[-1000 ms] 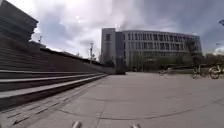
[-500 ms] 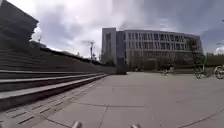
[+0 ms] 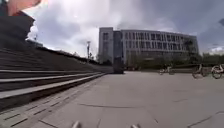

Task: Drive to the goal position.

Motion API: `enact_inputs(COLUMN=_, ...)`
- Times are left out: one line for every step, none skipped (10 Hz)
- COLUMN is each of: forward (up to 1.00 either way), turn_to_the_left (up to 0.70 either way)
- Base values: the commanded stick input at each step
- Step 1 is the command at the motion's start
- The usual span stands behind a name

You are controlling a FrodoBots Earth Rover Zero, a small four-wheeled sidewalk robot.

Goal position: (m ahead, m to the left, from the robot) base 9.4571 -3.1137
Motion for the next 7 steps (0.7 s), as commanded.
enact_inputs(forward=0.0, turn_to_the_left=-0.7)
enact_inputs(forward=0.0, turn_to_the_left=-0.7)
enact_inputs(forward=0.0, turn_to_the_left=-0.7)
enact_inputs(forward=0.0, turn_to_the_left=-0.7)
enact_inputs(forward=0.0, turn_to_the_left=-0.69)
enact_inputs(forward=0.0, turn_to_the_left=-0.53)
enact_inputs(forward=0.0, turn_to_the_left=-0.17)
